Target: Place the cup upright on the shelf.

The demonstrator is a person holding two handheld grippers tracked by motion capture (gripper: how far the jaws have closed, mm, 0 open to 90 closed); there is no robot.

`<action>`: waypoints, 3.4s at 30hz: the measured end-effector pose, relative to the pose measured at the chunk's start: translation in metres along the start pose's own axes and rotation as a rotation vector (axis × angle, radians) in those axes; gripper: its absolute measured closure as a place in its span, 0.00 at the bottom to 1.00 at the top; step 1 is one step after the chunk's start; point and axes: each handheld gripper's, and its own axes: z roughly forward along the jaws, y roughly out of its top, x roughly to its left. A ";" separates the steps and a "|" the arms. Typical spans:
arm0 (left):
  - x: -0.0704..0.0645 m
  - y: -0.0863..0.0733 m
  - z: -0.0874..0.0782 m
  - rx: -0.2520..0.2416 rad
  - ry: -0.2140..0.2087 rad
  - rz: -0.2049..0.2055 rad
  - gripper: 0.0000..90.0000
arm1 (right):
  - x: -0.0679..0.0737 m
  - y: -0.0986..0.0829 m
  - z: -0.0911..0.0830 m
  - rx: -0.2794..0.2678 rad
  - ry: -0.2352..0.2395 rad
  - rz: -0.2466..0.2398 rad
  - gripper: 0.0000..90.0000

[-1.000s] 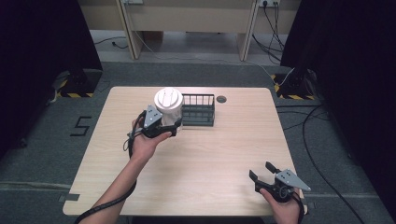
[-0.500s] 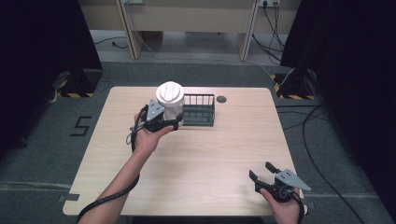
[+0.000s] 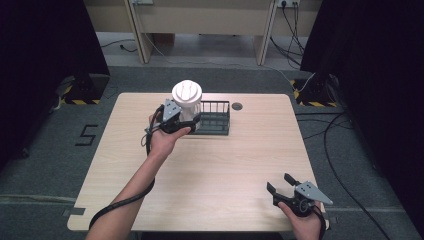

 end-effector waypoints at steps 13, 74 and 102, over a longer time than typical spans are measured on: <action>0.002 0.011 0.018 -0.005 0.005 -0.001 0.20 | 0.000 0.000 0.000 0.003 0.003 0.008 0.25; 0.013 -0.016 0.097 0.115 0.077 -0.082 0.20 | 0.001 0.000 0.001 0.008 0.018 -0.008 0.26; 0.011 -0.026 0.100 0.160 0.089 -0.089 0.19 | 0.001 0.000 0.001 0.010 0.021 -0.012 0.26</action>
